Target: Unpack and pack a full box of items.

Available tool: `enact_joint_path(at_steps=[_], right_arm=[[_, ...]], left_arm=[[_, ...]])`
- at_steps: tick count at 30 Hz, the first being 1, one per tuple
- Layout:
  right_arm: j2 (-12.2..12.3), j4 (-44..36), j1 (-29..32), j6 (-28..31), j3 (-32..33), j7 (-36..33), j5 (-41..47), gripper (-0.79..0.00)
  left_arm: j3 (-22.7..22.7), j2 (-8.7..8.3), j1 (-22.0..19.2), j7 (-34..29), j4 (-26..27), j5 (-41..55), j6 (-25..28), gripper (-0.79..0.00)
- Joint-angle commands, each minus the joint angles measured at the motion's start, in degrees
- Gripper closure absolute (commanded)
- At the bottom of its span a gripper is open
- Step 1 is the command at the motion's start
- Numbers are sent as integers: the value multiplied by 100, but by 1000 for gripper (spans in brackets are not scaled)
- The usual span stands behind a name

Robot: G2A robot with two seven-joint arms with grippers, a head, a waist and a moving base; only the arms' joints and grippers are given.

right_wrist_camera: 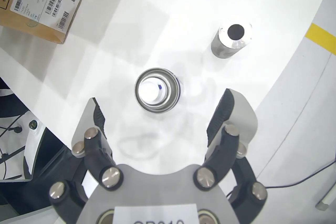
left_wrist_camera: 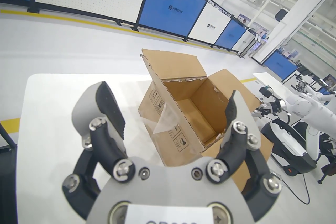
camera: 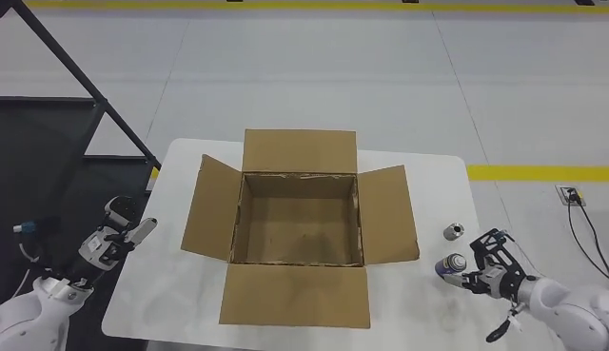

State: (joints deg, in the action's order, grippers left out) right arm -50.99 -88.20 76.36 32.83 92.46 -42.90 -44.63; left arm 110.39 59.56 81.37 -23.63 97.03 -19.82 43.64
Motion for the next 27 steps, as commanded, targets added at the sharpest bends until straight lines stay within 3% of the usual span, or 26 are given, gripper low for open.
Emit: enact_joint_path(at_steps=[1,3,8,14,18,23,27], right_arm=[[-4,77,-105,-86,-89,-32,-66,-240],[-6,134,-178,-94,-161,-54,-89,-148],[0,264,-326,-115,-254,-153,-93,0],[48,82,-29,175,248,364,395,0],[84,-834,607,159,929,670,943,0],[69,-2328,1007,-672,1342,679,1396,0],[65,-3291,620,-1326,903,396,1283,0]], left_arm=[[0,0,0,0,0,0,0,-785],[0,0,0,0,0,0,0,-785],[0,0,0,0,0,0,0,-785],[0,0,0,0,0,0,0,-785],[0,0,0,0,0,0,0,-785],[0,0,0,0,0,0,0,-785],[0,0,0,0,0,0,0,-785]])
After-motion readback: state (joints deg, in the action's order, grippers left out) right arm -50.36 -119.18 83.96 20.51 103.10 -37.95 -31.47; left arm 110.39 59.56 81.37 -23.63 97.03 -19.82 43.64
